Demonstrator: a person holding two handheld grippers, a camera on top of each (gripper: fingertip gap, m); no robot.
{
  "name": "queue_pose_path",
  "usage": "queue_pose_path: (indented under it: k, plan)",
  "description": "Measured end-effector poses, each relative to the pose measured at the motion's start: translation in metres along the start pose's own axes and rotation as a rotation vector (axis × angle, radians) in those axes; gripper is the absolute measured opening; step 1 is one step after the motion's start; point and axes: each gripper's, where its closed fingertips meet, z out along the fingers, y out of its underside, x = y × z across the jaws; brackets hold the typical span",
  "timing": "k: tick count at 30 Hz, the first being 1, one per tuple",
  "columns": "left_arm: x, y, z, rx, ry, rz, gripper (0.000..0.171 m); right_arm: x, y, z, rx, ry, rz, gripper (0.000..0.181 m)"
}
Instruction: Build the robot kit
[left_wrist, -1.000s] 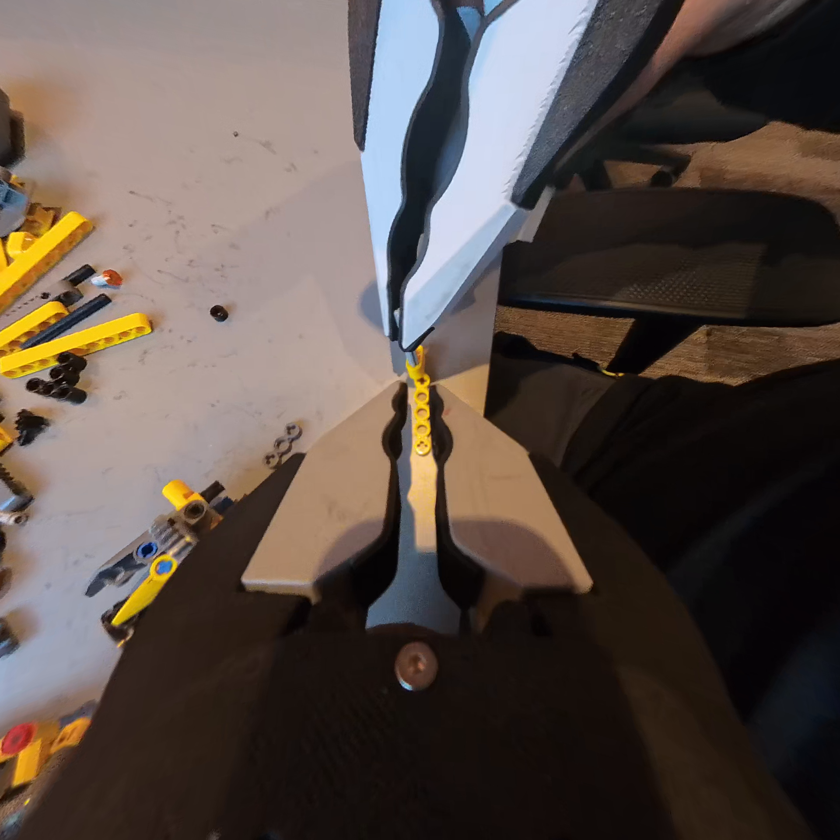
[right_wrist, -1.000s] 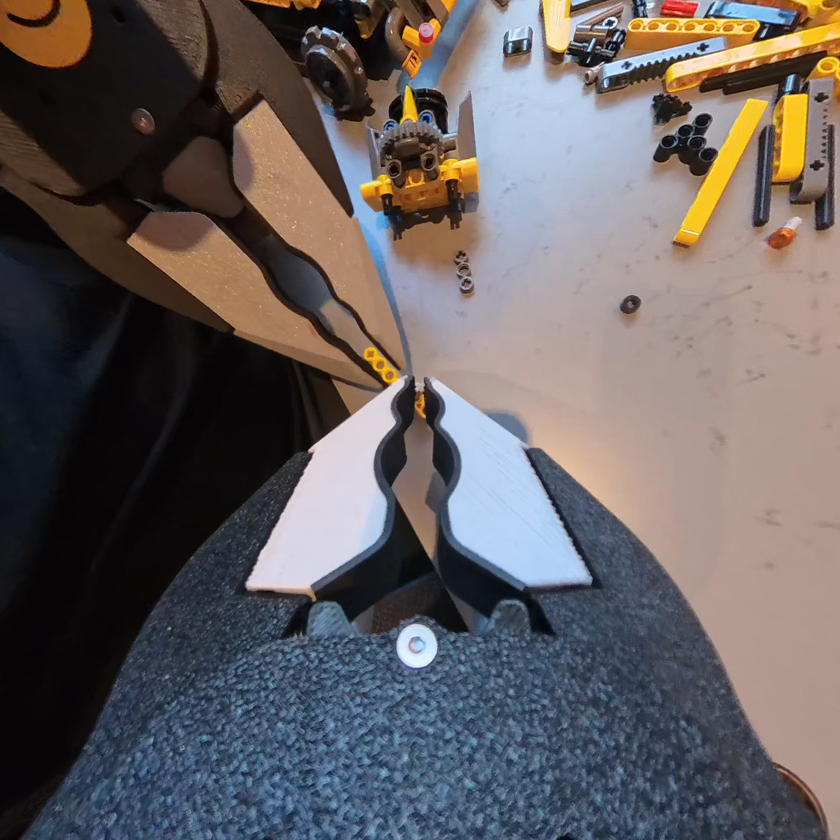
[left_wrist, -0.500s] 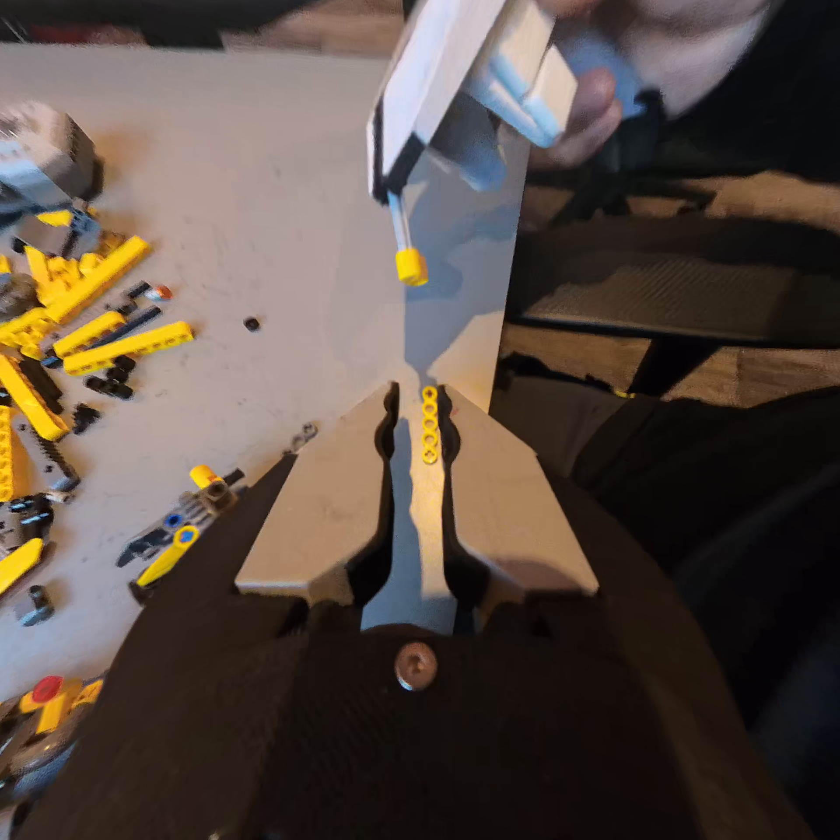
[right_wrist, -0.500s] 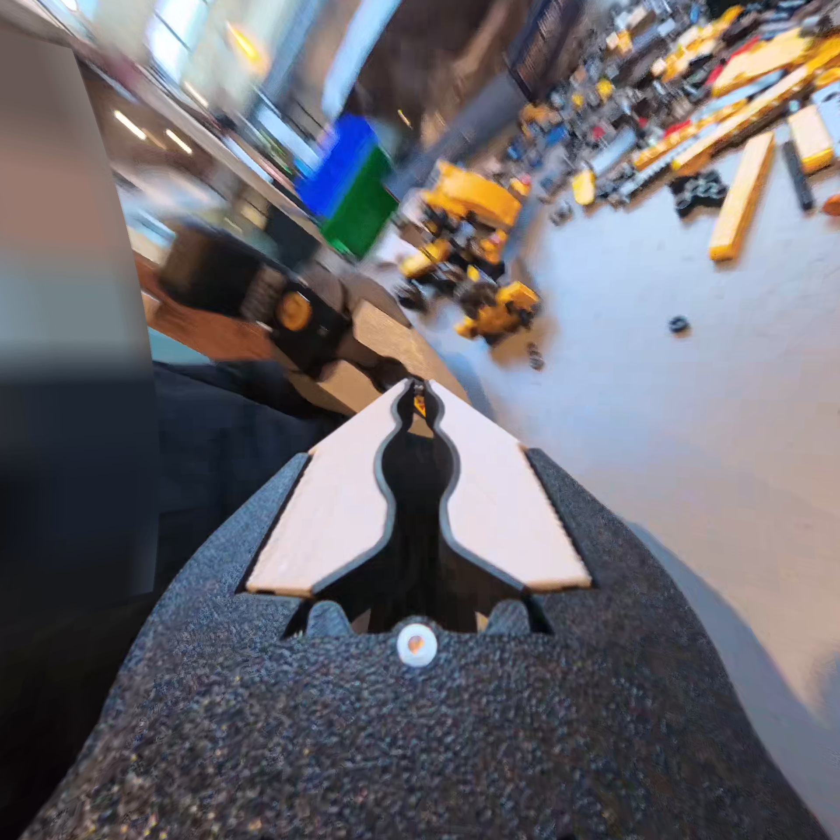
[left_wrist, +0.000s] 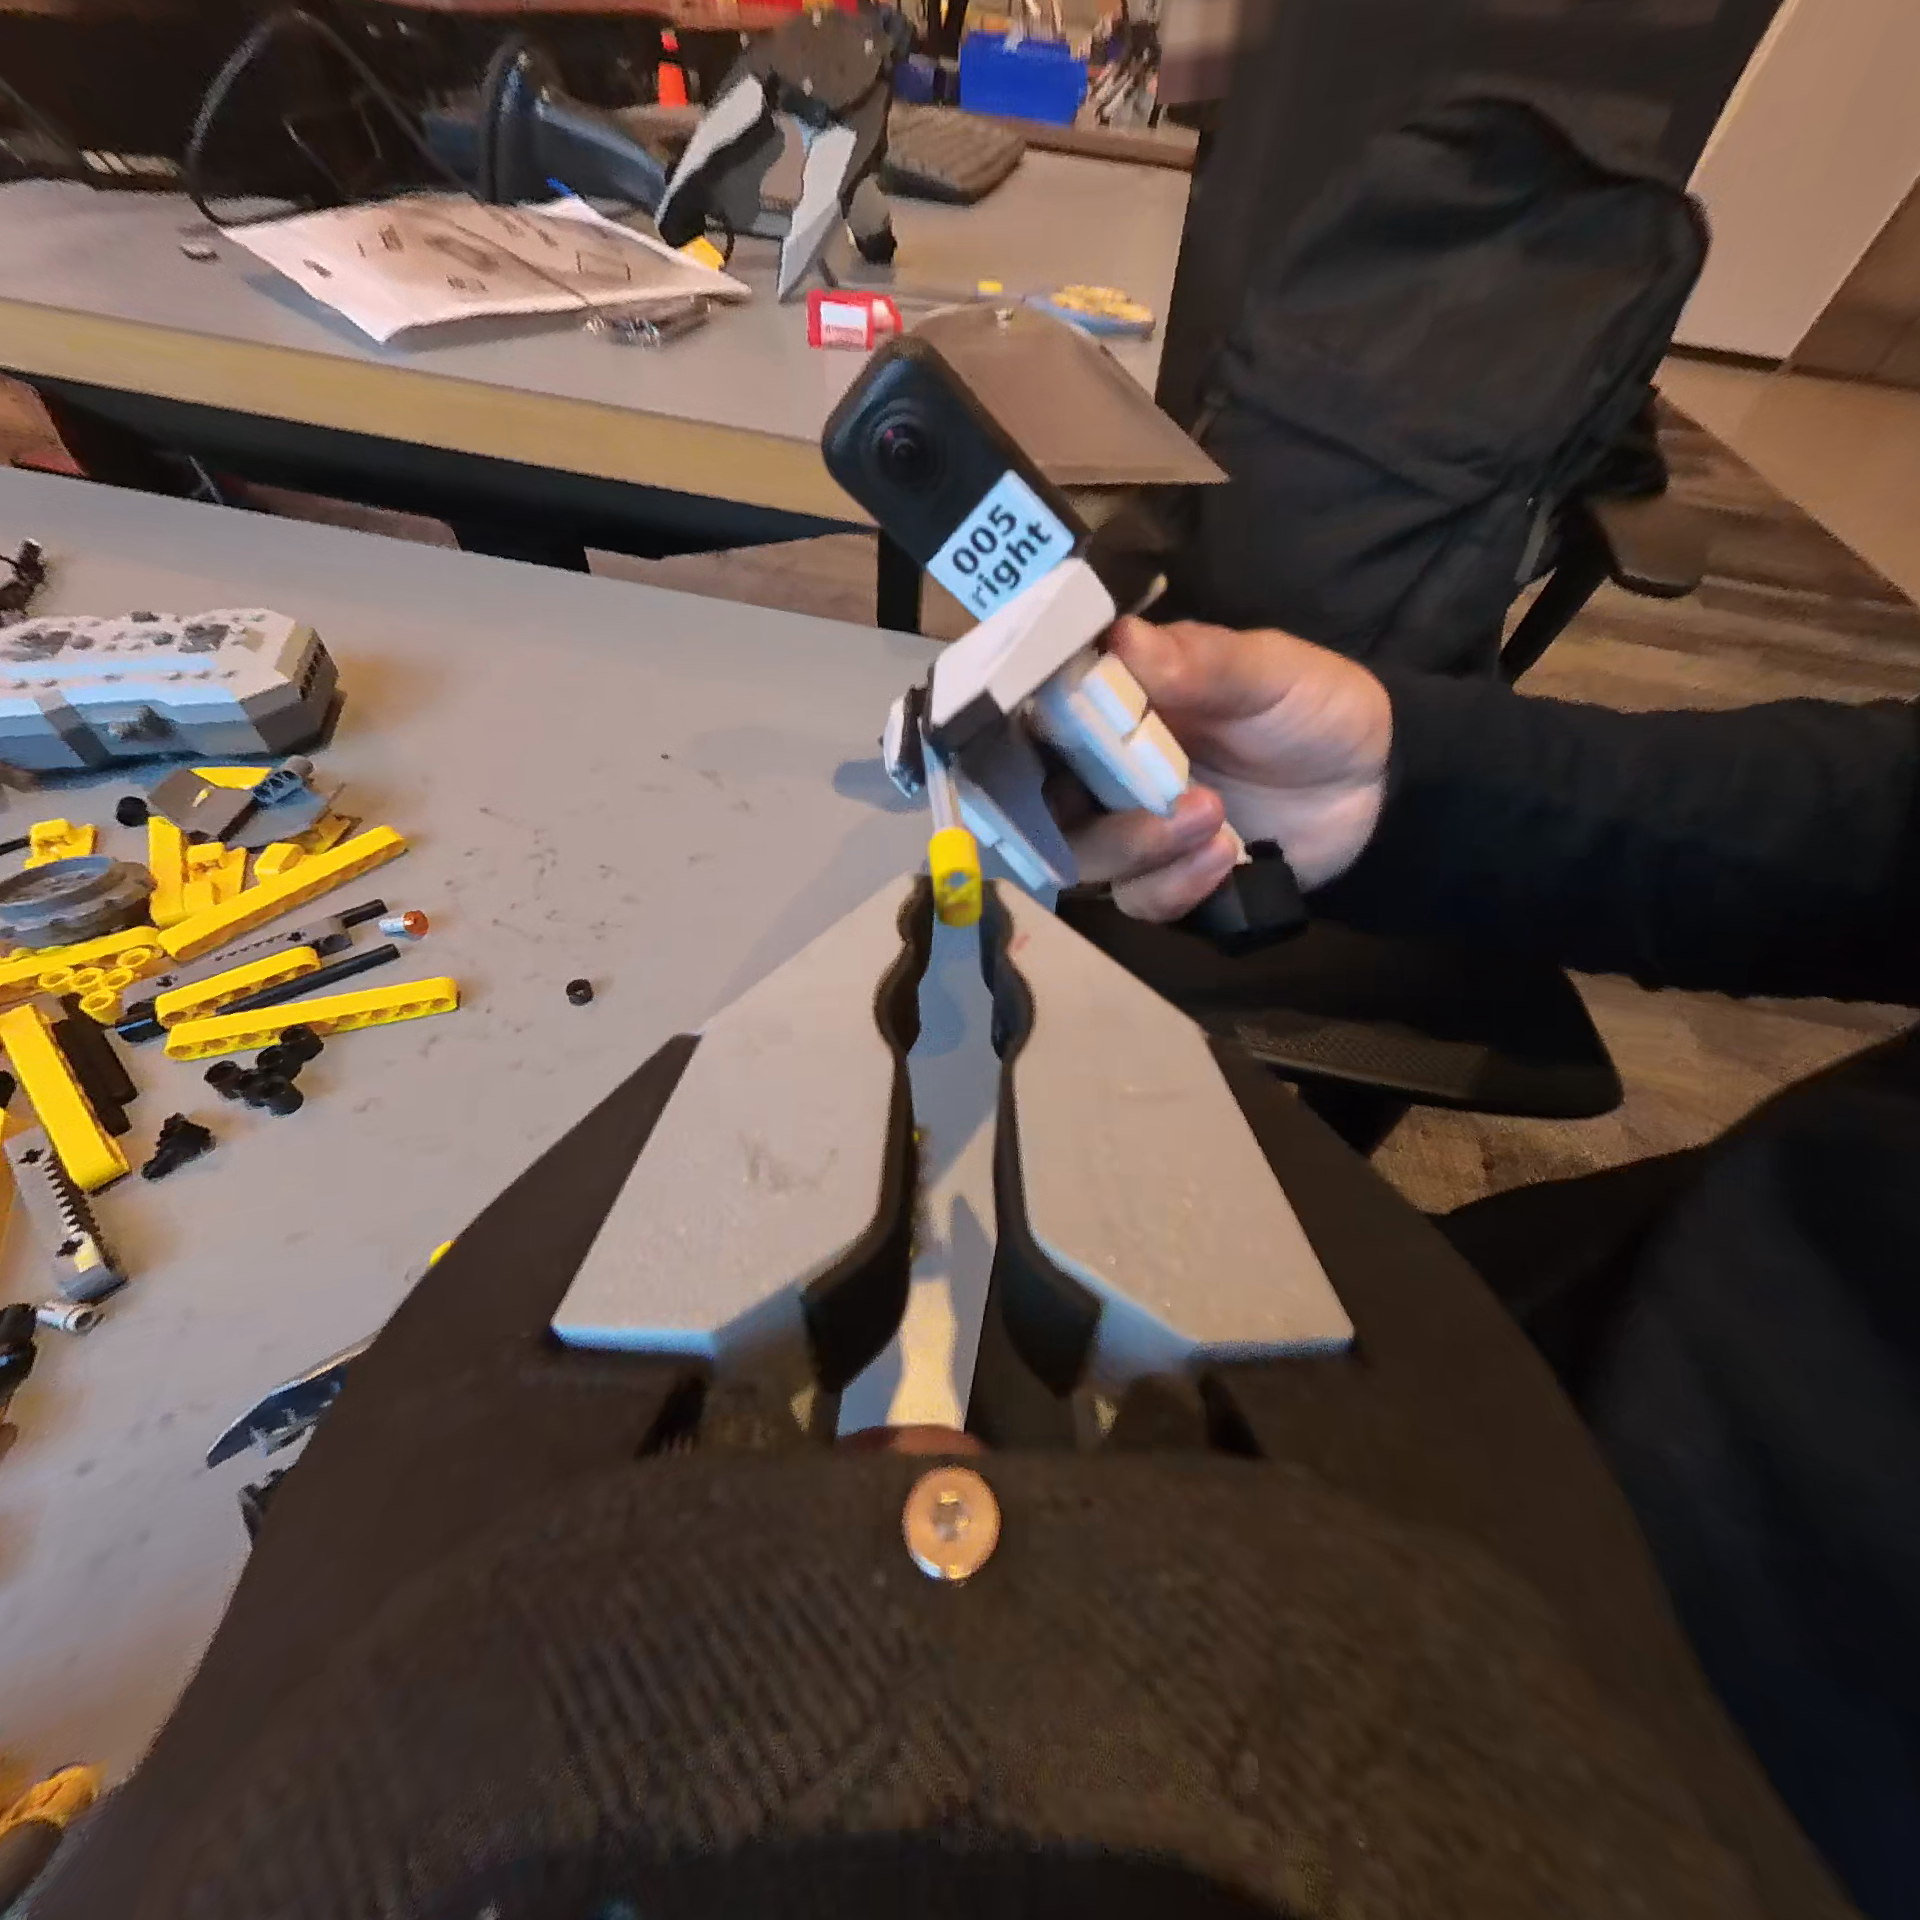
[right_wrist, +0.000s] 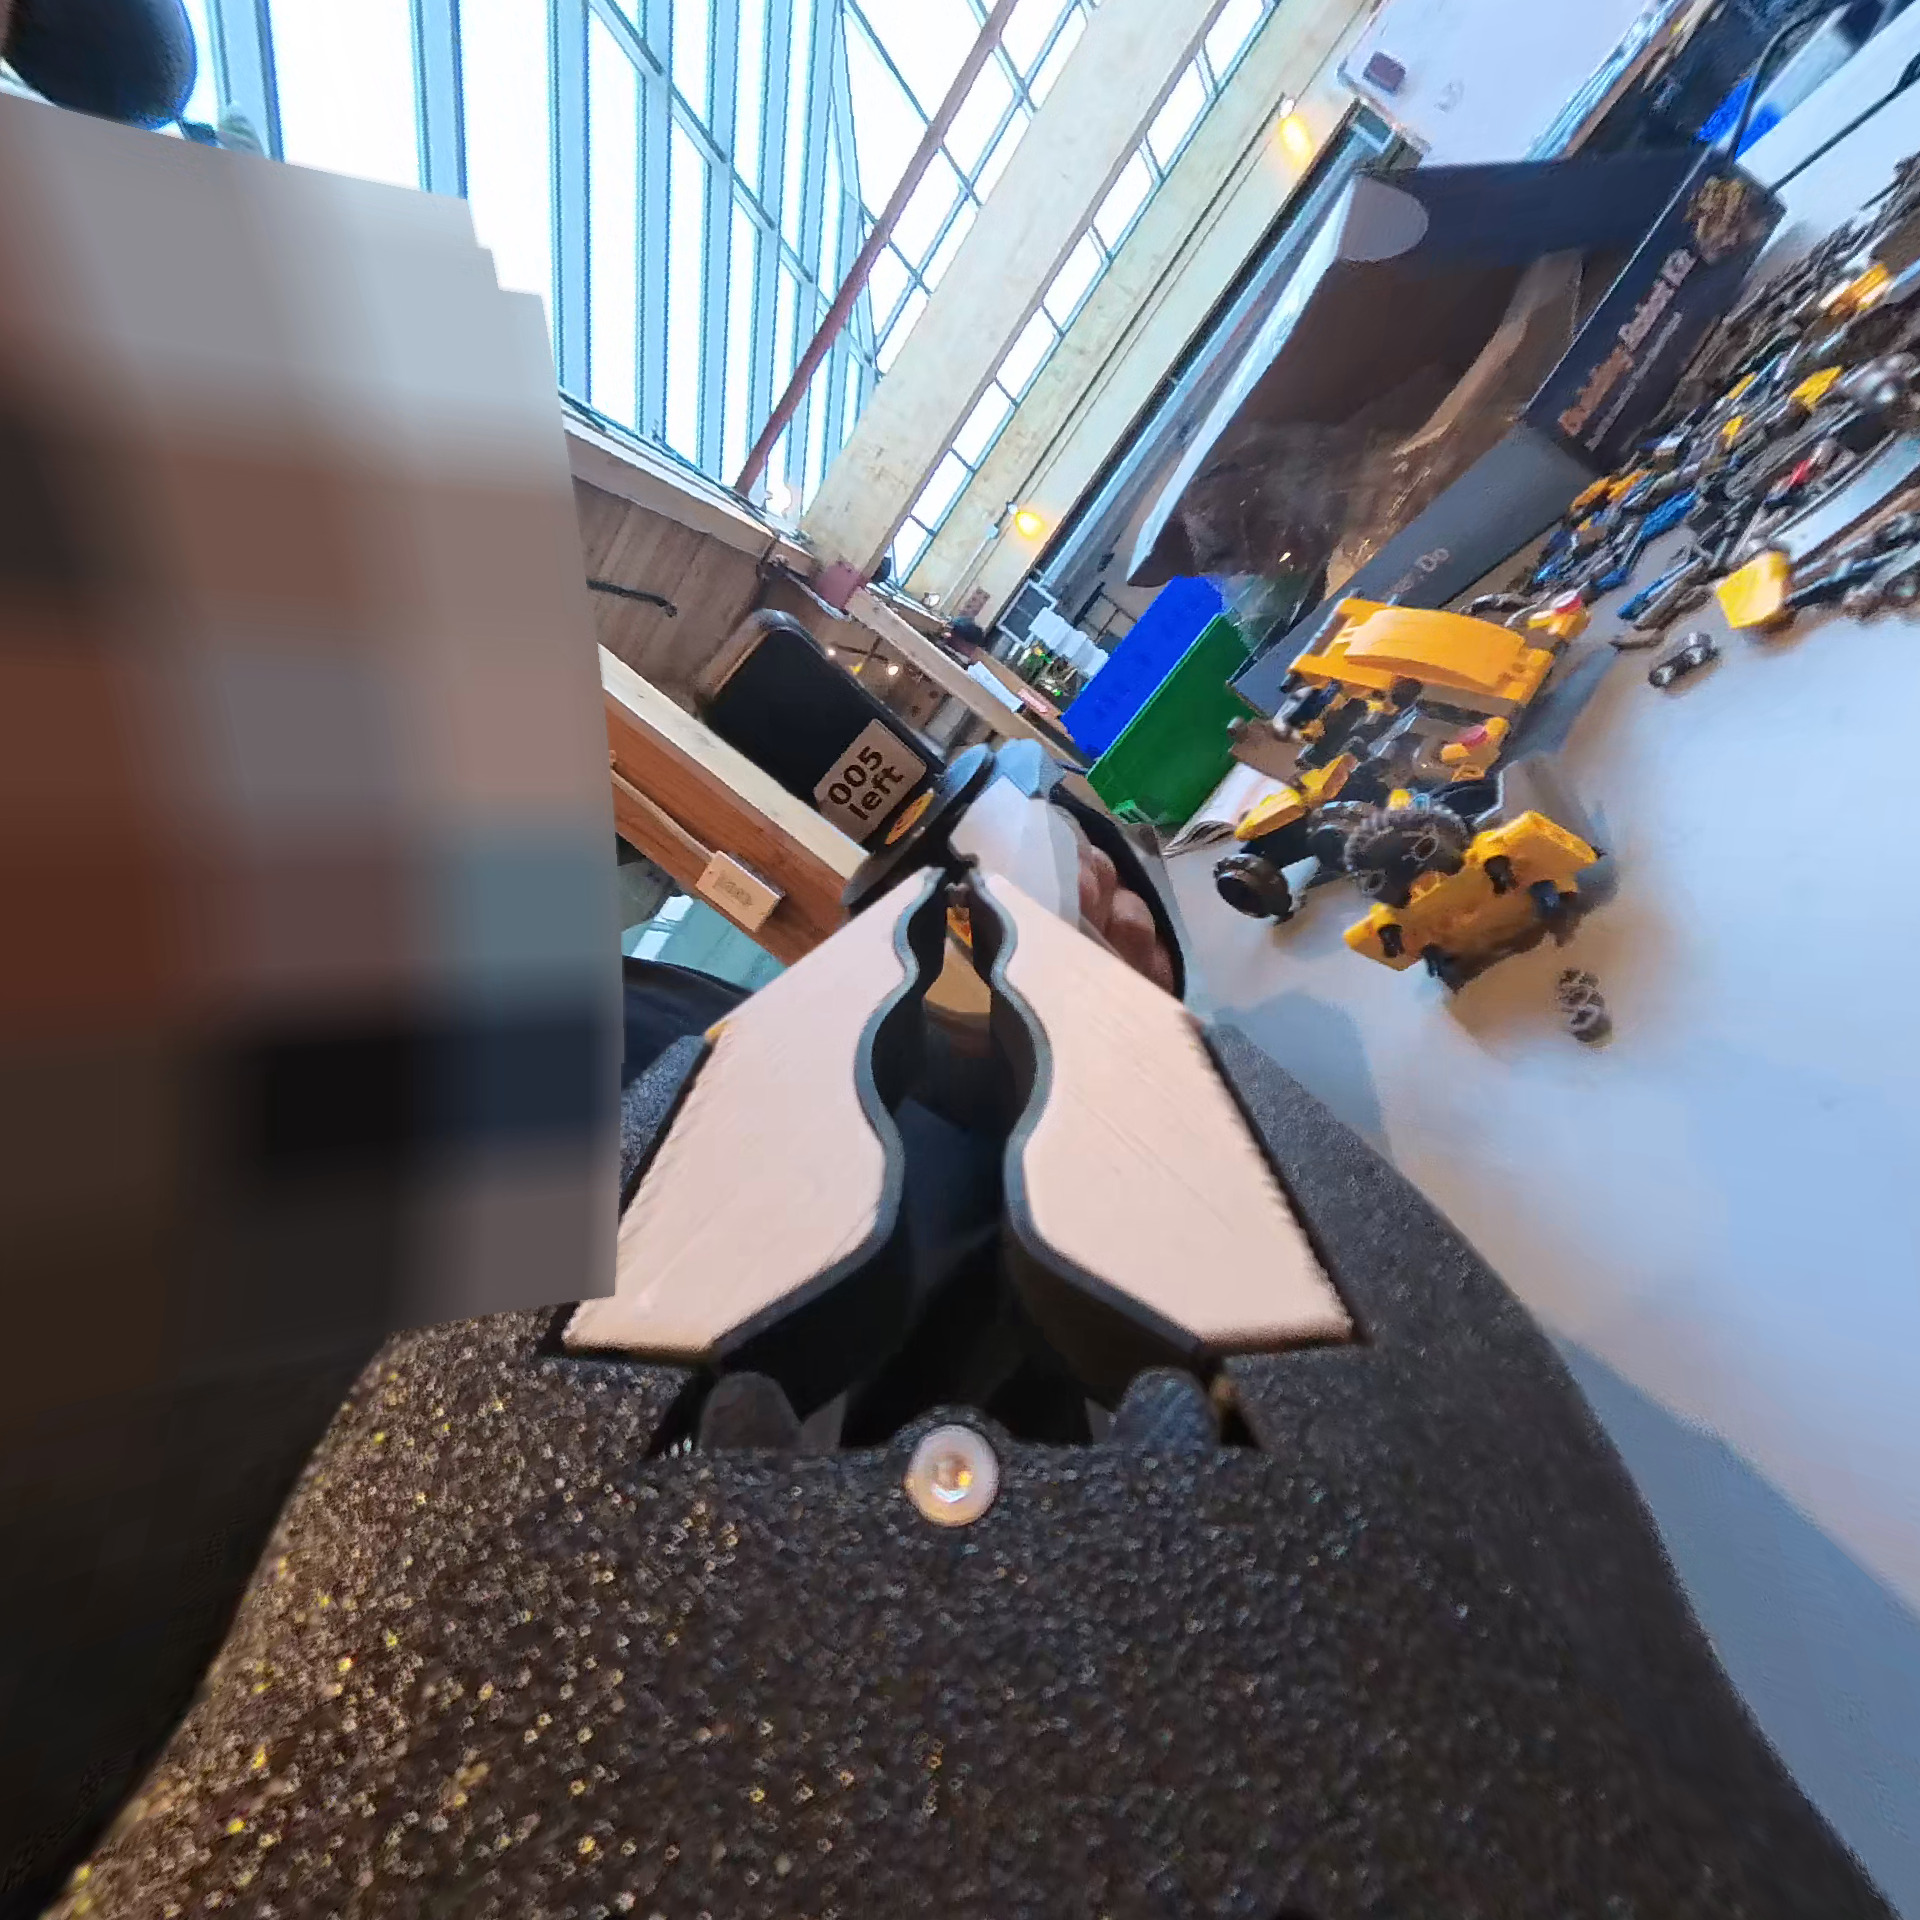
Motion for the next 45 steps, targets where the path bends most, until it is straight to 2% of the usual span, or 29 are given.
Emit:
queue_pose_path:
  k: [1, 5, 8, 10, 11, 15, 18, 19, 21, 22, 23, 25, 28, 30, 34, 39, 41, 45]
  plan:
    - [0.001, -0.002, -0.002, 0.016, 0.001, 0.0, 0.004, 0.0, 0.002, 0.003, 0.0, 0.005, -0.021, 0.003]
    - [-0.003, 0.001, -0.009, 0.009, -0.032, 0.031, 0.004, 0.002, 0.005, 0.008, 0.0, 0.015, -0.047, 0.003]
    - [-0.014, 0.013, -0.011, -0.068, -0.106, 0.112, 0.004, 0.023, 0.006, 0.004, -0.047, 0.184, -0.095, 0.011]
    - [-0.02, 0.018, -0.012, -0.109, -0.159, 0.186, 0.004, 0.04, 0.004, -0.004, -0.104, 0.376, -0.244, 0.032]
    - [-0.019, 0.021, -0.011, -0.126, -0.153, 0.211, 0.004, 0.04, 0.006, -0.005, -0.16, 0.433, -0.343, 0.036]
    - [-0.004, 0.037, -0.011, -0.22, -0.006, 0.248, 0.004, 0.027, 0.025, -0.001, -0.455, 0.519, -0.701, 0.044]
    - [0.001, 0.043, -0.016, -0.266, 0.079, 0.208, 0.004, 0.025, 0.043, -0.002, -0.658, 0.552, -0.875, 0.024]
    - [0.005, 0.042, -0.018, -0.271, 0.117, 0.179, 0.004, 0.03, 0.048, -0.002, -0.712, 0.577, -0.912, 0.024]
    - [0.012, 0.041, -0.02, -0.278, 0.183, 0.112, 0.004, 0.04, 0.057, -0.002, -0.781, 0.625, -0.968, 0.022]
    - [0.013, 0.04, -0.021, -0.285, 0.201, 0.086, 0.004, 0.043, 0.062, -0.001, -0.802, 0.625, -0.986, 0.005]
    - [0.011, 0.039, -0.022, -0.281, 0.191, 0.069, 0.005, 0.046, 0.064, 0.0, -0.804, 0.637, -0.999, 0.004]
    - [0.006, 0.036, -0.023, -0.258, 0.166, 0.053, 0.005, 0.052, 0.068, 0.004, -0.768, 0.646, -0.926, 0.003]
    - [-0.008, 0.039, -0.026, -0.251, 0.054, 0.094, 0.01, 0.056, 0.07, 0.01, -0.661, 0.609, -0.708, 0.003]
    - [-0.022, 0.041, -0.031, -0.257, -0.072, 0.187, 0.019, 0.055, 0.068, 0.015, -0.57, 0.557, -0.554, 0.003]
    - [-0.034, 0.041, -0.041, -0.279, -0.239, 0.392, 0.02, 0.052, 0.064, 0.02, -0.45, 0.449, -0.308, 0.003]
    - [-0.035, 0.036, -0.038, -0.294, -0.316, 0.541, 0.025, 0.053, 0.071, 0.029, -0.424, 0.404, -0.196, 0.003]
    - [-0.034, 0.033, -0.036, -0.282, -0.326, 0.588, 0.015, 0.056, 0.075, 0.031, -0.434, 0.414, -0.176, 0.003]
    - [-0.033, 0.036, -0.036, -0.303, -0.347, 0.661, 0.007, 0.056, 0.077, 0.032, -0.414, 0.406, -0.121, 0.003]
